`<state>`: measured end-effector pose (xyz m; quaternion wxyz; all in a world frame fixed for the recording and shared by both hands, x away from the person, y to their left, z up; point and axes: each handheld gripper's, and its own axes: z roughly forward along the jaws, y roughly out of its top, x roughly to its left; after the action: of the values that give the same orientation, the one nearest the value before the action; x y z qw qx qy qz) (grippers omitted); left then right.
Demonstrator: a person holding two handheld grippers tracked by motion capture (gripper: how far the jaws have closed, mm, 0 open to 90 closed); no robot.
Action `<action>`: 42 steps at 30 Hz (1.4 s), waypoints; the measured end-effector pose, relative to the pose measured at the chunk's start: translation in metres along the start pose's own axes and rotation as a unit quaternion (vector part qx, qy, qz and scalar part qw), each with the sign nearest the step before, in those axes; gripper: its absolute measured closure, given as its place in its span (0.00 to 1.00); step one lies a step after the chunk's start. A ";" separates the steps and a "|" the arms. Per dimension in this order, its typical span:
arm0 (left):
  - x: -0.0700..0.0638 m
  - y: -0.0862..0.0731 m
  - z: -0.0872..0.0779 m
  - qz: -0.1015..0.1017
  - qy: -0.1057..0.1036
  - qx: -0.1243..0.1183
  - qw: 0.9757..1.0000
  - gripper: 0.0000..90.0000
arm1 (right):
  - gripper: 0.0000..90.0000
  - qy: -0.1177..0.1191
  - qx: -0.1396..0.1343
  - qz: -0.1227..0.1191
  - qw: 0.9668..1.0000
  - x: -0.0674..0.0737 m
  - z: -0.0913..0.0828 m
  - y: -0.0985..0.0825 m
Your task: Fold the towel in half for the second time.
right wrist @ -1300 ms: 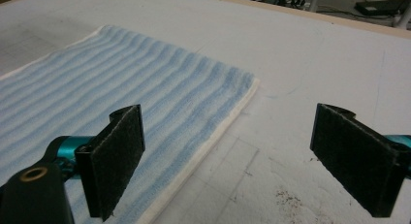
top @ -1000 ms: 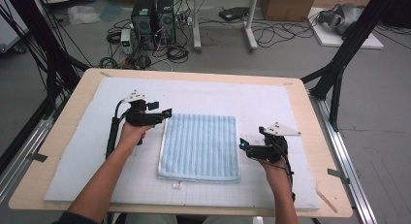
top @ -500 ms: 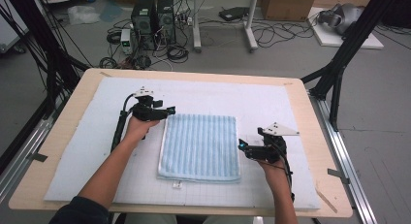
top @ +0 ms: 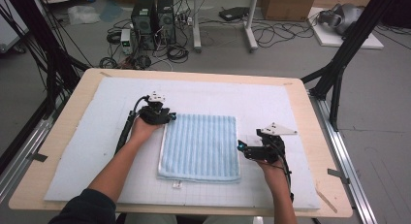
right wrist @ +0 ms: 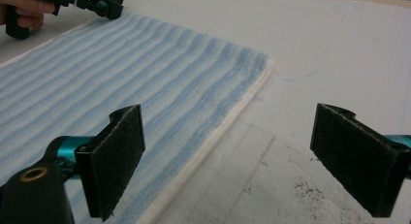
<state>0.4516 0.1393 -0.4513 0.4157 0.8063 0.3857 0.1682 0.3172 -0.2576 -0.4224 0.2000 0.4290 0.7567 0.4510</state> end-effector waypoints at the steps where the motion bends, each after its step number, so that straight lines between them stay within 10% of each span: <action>1: 0.000 0.000 0.000 0.002 -0.002 0.001 1.000 0.76 | 0.13 -0.001 0.000 -0.001 1.000 0.000 0.000 0.000; 6: -0.001 0.000 0.000 -0.008 -0.020 0.001 1.000 0.94 | 0.13 -0.001 0.004 -0.002 1.000 0.001 0.001 0.000; 30: 0.006 -0.003 -0.002 -0.044 -0.043 -0.005 0.998 0.95 | 0.13 -0.005 0.054 -0.010 0.998 -0.003 0.045 0.020; 36: 0.008 -0.003 -0.002 -0.051 -0.048 -0.008 0.998 0.96 | 0.38 -0.004 0.072 0.005 0.997 -0.019 0.070 0.040; 42: 0.008 -0.004 -0.003 -0.054 -0.051 -0.009 0.997 0.96 | 0.41 -0.027 0.068 0.042 0.996 -0.035 0.085 0.045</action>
<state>0.4537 0.1484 -0.4529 0.4506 0.7881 0.4053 0.1077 0.4160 -0.2328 -0.4309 0.1711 0.4849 0.7614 0.3948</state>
